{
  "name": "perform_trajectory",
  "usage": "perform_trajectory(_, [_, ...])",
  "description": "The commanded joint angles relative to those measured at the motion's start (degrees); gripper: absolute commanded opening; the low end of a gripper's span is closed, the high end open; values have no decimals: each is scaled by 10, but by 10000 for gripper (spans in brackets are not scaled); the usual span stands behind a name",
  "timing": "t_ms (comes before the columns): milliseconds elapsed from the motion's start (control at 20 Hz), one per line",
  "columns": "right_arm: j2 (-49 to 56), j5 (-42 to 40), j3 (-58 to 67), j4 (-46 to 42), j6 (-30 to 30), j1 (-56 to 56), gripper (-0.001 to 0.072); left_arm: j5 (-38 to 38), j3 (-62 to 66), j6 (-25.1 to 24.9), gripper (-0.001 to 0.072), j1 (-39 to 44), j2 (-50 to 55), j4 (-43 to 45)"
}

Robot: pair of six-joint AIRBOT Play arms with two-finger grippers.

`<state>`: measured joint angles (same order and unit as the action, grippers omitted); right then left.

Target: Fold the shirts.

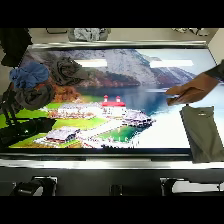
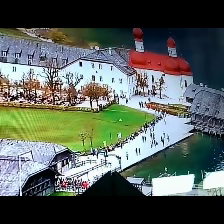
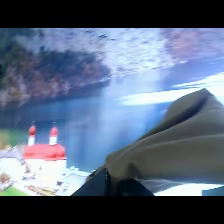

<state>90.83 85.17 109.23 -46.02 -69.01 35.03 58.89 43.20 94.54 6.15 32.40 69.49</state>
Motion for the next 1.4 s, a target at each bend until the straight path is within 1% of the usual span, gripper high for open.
perform_trajectory(0, [-1, -19, 6, -12, 14, 39, 45, 0, 0, 0, 25, 0, 0, 0])
perform_trajectory(150, [-1, -26, 53, -12, 20, 62, 45, 0, 0, 0, 26, 0, 0, 0])
perform_trajectory(200, [-3, -17, 74, -13, 19, 73, 45, -1, 0, 0, 26, 0, 0, 0])
perform_trajectory(300, [-10, 36, 85, -39, -1, 100, 45, -5, 0, 0, 26, 0, 0, 0])
perform_trajectory(350, [-10, 81, 85, -65, -3, 115, 45, -9, 0, 0, 25, 0, 0, 0])
perform_trajectory(400, [-10, 136, 85, -108, -2, 128, 45, -11, 0, 0, 26, 0, 0, 0])
perform_trajectory(450, [-10, 172, 85, -155, -1, 139, 45, -11, 0, 0, 26, 0, 0, 0])
perform_trajectory(500, [-10, 201, 83, -203, 3, 150, 45, -11, 0, 0, 26, 0, 0, 0])
perform_trajectory(550, [-11, 209, 82, -236, 2, 161, 45, -11, 0, 0, 26, 0, 0, 0])
perform_trajectory(750, [-18, 209, 66, -247, 2, 173, 46, -16, 0, 0, 26, 0, 0, 0])
perform_trajectory(950, [-29, 209, -5, -248, -18, 173, 46, -15, 0, 0, 26, 0, 0, 0])
perform_trajectory(1000, [-40, 209, -31, -260, -17, 173, 46, -16, 0, 0, 26, 0, 0, 0])
perform_trajectory(1200, [-95, 210, -152, -408, 13, 173, 46, -16, 0, 0, 26, 0, 0, 0])
perform_trajectory(1250, [-105, 204, -192, -428, 16, 173, 46, -16, 0, 0, 25, 0, 0, 0])
perform_trajectory(1350, [-127, 155, -272, -431, 12, 173, 46, -16, 0, 0, 26, 0, 0, 0])
